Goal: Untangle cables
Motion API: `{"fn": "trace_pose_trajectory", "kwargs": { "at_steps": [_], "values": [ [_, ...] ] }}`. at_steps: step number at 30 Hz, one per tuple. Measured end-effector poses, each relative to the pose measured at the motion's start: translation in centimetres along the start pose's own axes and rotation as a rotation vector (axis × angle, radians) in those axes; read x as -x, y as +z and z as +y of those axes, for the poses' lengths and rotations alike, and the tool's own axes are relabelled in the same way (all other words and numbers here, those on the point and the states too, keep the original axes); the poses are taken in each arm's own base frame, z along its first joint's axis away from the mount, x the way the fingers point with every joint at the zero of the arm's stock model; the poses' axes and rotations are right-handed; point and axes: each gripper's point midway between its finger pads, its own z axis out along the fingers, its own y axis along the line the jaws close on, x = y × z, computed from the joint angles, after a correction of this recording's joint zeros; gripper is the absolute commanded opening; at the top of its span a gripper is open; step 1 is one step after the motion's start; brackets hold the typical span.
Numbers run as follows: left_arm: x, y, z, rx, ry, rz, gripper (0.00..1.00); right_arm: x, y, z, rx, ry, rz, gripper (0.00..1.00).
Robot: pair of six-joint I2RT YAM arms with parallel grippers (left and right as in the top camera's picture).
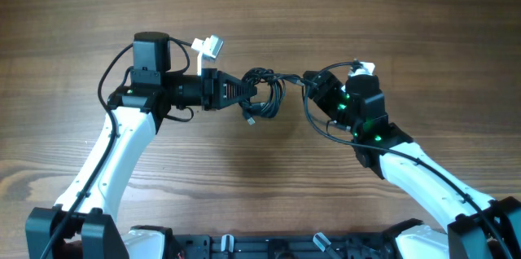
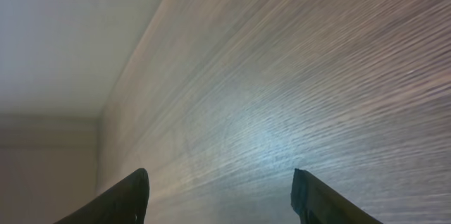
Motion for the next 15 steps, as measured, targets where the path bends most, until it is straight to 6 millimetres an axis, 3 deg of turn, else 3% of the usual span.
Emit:
{"fn": "trace_pose_trajectory", "kwargs": {
  "at_steps": [1, 2, 3, 6, 9, 12, 15],
  "values": [
    [0.0, 0.0, 0.2, 0.008, -0.003, -0.002, 0.04, 0.3, 0.0, -0.1, -0.003, -0.004, -0.007, 0.67],
    [0.0, 0.0, 0.5, 0.024, -0.015, -0.007, 0.04, 0.4, -0.1, -0.3, -0.007, -0.022, -0.008, 0.77],
    [-0.1, 0.0, 1.2, 0.064, -0.045, -0.018, 0.04, 0.4, -0.1, -0.6, -0.014, -0.053, 0.002, 0.79],
    [-0.6, -0.6, 4.6, 0.242, -0.172, -0.06, 0.04, 0.6, -0.9, -2.5, -0.075, -0.119, 0.034, 0.79],
    [-1.2, -1.8, 8.0, 0.438, -0.259, -0.102, 0.04, 2.6, -3.0, -3.2, -0.105, -0.164, -0.002, 0.82],
    [-1.0, -2.9, 10.0, 0.567, -0.27, -0.143, 0.04, 5.7, -6.2, -0.8, -0.014, -0.227, -0.097, 0.85],
    [-0.3, -3.3, 10.4, 0.595, -0.242, -0.173, 0.04, 5.9, -8.2, 1.8, 0.085, -0.28, -0.117, 0.84]
  ]
}}
